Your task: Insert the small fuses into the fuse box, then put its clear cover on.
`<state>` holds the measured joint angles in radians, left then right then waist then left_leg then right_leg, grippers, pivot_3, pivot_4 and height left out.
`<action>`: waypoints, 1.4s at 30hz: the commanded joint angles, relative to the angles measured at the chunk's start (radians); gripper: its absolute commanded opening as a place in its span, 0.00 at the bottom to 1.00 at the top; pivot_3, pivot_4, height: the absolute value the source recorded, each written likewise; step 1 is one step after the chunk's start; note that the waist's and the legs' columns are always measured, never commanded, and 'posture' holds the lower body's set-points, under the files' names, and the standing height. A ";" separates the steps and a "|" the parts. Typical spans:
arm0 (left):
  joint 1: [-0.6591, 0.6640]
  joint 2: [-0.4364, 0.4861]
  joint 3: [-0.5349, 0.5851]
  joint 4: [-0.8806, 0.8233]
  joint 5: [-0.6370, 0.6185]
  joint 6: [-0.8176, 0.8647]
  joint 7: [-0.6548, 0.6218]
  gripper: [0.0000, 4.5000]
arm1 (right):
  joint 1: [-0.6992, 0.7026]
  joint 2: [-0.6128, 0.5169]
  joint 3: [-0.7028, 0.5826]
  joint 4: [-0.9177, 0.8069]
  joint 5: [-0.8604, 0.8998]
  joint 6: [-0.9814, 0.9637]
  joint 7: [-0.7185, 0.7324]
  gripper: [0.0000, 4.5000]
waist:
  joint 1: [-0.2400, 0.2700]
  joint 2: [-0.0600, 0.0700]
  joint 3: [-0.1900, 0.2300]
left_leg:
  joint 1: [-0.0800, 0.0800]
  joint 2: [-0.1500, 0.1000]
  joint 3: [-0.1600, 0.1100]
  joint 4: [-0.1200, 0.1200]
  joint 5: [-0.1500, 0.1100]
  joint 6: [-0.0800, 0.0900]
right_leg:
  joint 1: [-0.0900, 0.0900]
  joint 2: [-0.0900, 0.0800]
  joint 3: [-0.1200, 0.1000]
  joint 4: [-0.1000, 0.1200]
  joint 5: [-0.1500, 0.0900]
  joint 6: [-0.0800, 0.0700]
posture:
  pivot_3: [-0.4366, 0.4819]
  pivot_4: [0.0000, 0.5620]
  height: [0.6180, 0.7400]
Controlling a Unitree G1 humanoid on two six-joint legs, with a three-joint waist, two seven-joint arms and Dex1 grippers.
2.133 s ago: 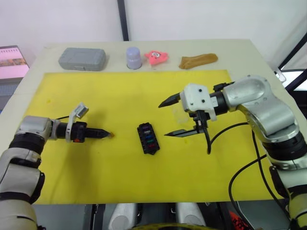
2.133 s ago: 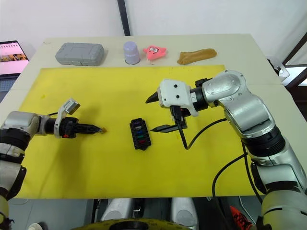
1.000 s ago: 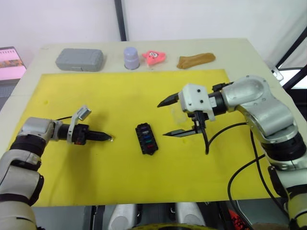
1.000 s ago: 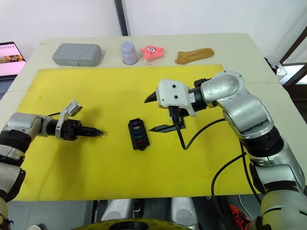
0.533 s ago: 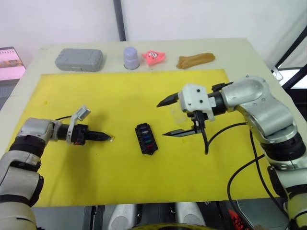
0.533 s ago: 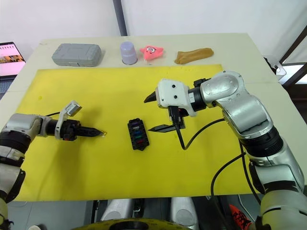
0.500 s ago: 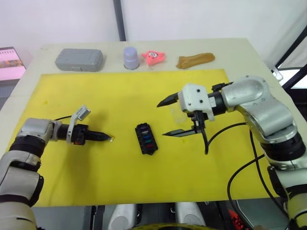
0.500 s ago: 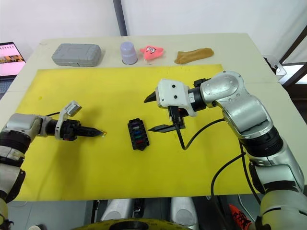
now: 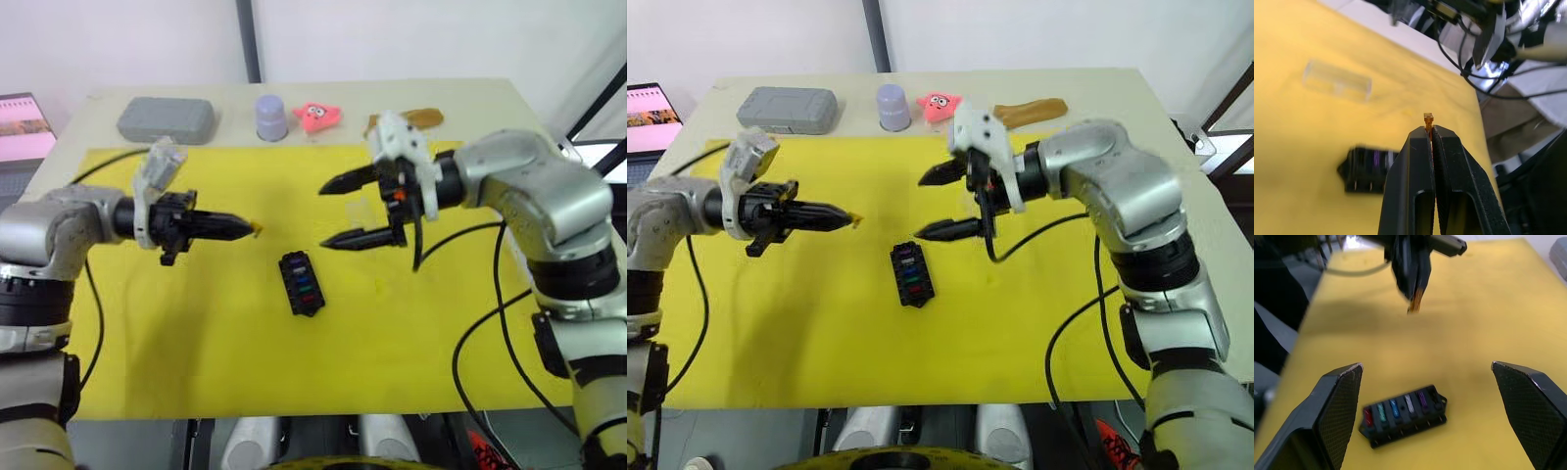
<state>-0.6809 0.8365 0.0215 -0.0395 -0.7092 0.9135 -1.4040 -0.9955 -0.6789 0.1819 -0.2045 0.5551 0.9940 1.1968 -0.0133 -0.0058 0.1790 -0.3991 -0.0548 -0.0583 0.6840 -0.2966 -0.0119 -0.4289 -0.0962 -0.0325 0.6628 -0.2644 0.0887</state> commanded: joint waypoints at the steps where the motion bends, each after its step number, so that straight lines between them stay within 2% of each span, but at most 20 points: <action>1: -0.024 -0.020 0.013 -0.077 -0.011 -0.033 0.043 0.01 | -0.040 0.005 -0.026 -0.010 0.058 0.074 -0.015 1.00 | -0.002 0.000 0.000 | 0.000 0.000 0.000 0.000 0.000 0.000 | 0.000 0.000 0.000 0.000 0.000 0.000 | 0.48 0.27 0.92; 3: -0.054 -0.047 0.007 -0.099 -0.010 -0.050 0.065 0.01 | -0.048 0.004 -0.018 -0.017 0.077 0.101 -0.016 1.00 | 0.000 0.000 0.000 | 0.000 0.000 0.000 0.000 0.000 0.000 | 0.000 0.000 0.000 0.000 0.000 0.000 | 0.48 0.27 0.92; 6: -0.080 -0.066 -0.015 -0.101 0.014 -0.086 0.076 0.00 | -0.055 0.016 -0.025 -0.031 0.117 0.139 -0.020 0.82 | 0.001 0.000 0.000 | -0.001 0.000 0.000 0.000 0.000 0.001 | 0.000 0.000 0.000 0.000 0.000 0.000 | 0.48 0.27 0.92; 16: -0.116 -0.100 -0.046 -0.097 0.024 -0.126 0.088 0.00 | -0.060 0.055 -0.022 -0.042 0.176 0.202 -0.082 0.82 | 0.000 0.000 0.000 | 0.000 0.000 0.000 0.000 0.000 0.001 | 0.000 0.001 0.000 0.000 0.000 0.000 | 0.48 0.27 0.92; 19: -0.118 -0.102 -0.050 -0.096 0.024 -0.130 0.089 0.00 | -0.060 0.056 -0.019 -0.042 0.183 0.202 -0.093 0.66 | 0.000 0.000 0.000 | 0.000 0.000 0.000 0.000 0.000 0.001 | 0.000 0.001 0.000 0.000 0.000 0.000 | 0.48 0.27 0.92; 22: -0.118 -0.100 -0.051 -0.097 0.023 -0.131 0.090 0.00 | -0.062 0.055 -0.017 -0.035 0.185 0.204 -0.108 0.36 | 0.000 0.000 0.000 | 0.000 -0.001 0.000 0.000 0.000 0.001 | 0.000 0.001 0.000 0.000 0.000 0.000 | 0.48 0.27 0.92; 42: -0.104 -0.092 -0.068 -0.100 0.038 -0.146 0.077 0.00 | -0.074 0.045 -0.014 -0.017 0.191 0.197 -0.109 0.36 | 0.000 0.000 0.000 | 0.000 0.000 0.000 0.000 -0.001 0.001 | 0.000 0.001 0.000 0.000 0.000 0.000 | 0.48 0.27 0.92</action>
<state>-0.7803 0.7358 -0.0537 -0.1207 -0.6662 0.7772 -1.3256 -1.0304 -0.6290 0.1853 -0.2091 0.7307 1.2016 1.0811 -0.0136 -0.0058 0.1790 -0.3995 -0.0552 -0.0579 0.6843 -0.2971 -0.0108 -0.4293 -0.0953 -0.0326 0.6629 -0.2644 0.0888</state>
